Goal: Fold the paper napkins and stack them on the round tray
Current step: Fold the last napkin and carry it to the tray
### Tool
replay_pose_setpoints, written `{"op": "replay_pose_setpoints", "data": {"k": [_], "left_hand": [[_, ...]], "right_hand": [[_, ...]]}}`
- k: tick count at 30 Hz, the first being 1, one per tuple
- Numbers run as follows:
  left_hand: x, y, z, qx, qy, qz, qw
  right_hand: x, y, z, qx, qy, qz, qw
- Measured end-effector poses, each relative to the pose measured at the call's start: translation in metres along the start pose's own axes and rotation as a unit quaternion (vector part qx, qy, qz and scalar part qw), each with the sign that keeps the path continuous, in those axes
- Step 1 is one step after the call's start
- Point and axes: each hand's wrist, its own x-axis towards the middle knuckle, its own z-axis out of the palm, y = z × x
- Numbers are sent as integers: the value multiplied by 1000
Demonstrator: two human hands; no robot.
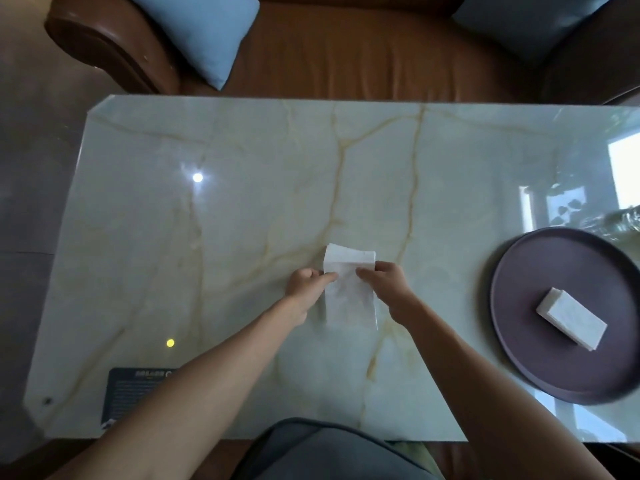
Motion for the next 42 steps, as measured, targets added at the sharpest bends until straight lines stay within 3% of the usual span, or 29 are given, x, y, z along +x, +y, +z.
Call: {"op": "replay_pose_setpoints", "data": {"k": [3, 8, 14, 23, 30, 34, 38, 42], "left_hand": [[-4, 6, -2, -32, -21, 15, 999], [-33, 42, -2, -75, -136, 88, 984], [-56, 80, 2, -70, -158, 196, 965], [-97, 102, 19, -33, -156, 315, 936], [-123, 114, 27, 78, -69, 385, 917], [-128, 116, 30, 118, -47, 408, 904], [-137, 122, 32, 156, -39, 411, 897], [-141, 130, 31, 180, -26, 427, 886]], "right_hand": [[-11, -12, -14, 3, -26, -42, 999], [-41, -38, -42, 9, -97, -99, 990], [-66, -57, -74, 36, -103, -151, 983], [-95, -64, -105, 98, -44, -186, 977], [-113, -68, -119, 88, -15, -230, 969], [-124, -73, -124, -3, 48, -270, 962], [-122, -78, -128, -197, 102, -357, 907], [-121, -88, -133, -264, 131, -408, 864]]}}
